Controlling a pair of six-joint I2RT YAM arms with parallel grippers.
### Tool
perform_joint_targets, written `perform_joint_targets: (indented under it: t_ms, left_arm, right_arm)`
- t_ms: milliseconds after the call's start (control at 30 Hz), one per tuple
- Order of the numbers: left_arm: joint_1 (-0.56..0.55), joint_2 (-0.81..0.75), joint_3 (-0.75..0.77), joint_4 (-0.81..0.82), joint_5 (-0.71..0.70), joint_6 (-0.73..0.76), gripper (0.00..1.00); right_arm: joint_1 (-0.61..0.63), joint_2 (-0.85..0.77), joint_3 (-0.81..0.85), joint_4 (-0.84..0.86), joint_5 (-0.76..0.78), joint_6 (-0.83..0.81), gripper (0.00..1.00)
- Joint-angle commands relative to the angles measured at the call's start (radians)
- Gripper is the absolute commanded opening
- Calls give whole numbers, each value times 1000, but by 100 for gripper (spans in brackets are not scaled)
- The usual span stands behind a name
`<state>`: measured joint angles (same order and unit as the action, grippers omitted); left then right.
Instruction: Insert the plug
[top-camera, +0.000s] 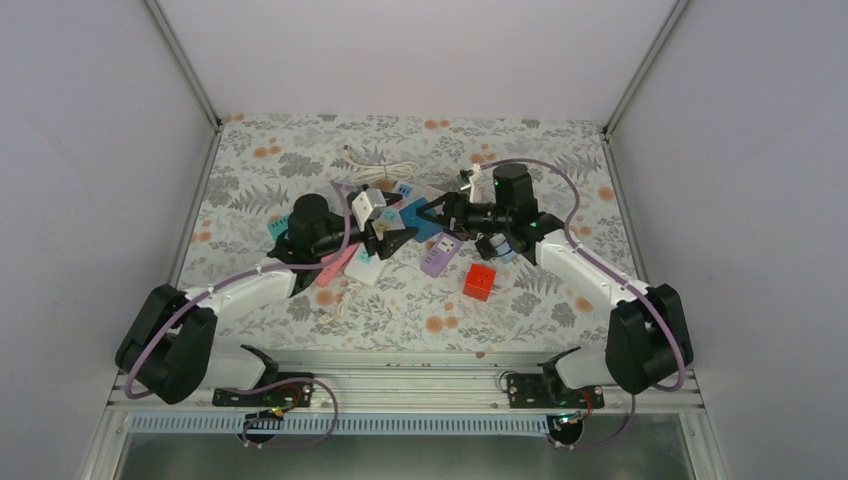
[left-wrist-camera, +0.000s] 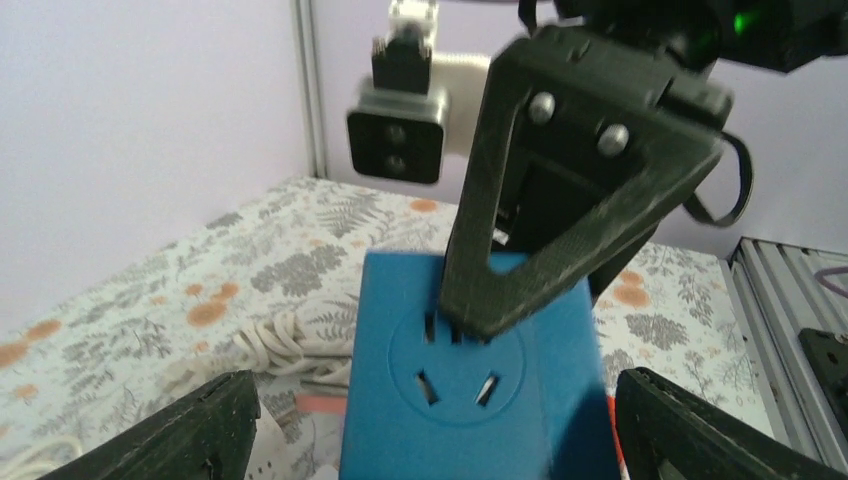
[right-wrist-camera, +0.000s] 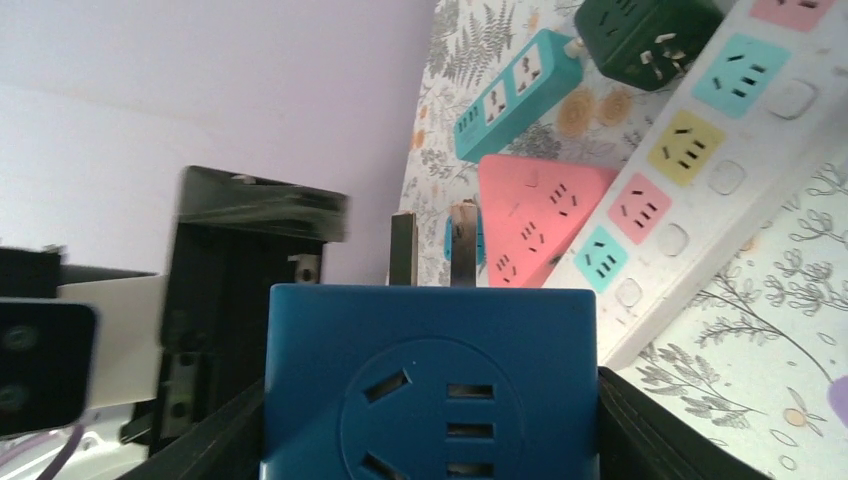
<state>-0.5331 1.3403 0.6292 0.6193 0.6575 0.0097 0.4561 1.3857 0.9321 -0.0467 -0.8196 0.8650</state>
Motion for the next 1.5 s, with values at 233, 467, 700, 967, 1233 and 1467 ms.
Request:
perform_joint_targets:
  t_ms: [233,467,700,967,1233,1467]
  left_arm:
    - [-8,-18,16,-20,-10,44,93]
    - [-15,35,63,-98,-7,12,84]
    - [-15,31,102,-147,-21,-33,54]
    - [-10,-9,168,-341,-212,-274,44]
    - [80,-65,272,-567,-131,-719,44]
    - [148,-98,301,-553,60,-1097,49]
  right_arm:
    - [0,9,5,32,-1,-5,51]
    - [3,24,17,35,-17,9,53]
    - [4,26,35,18,-13,-35,52]
    - [4,-71,62,-1,107,-232,100]
    - [11,-247,-17,158,215,-559,100]
    - [55,-268,-49,310,195,-798,100]
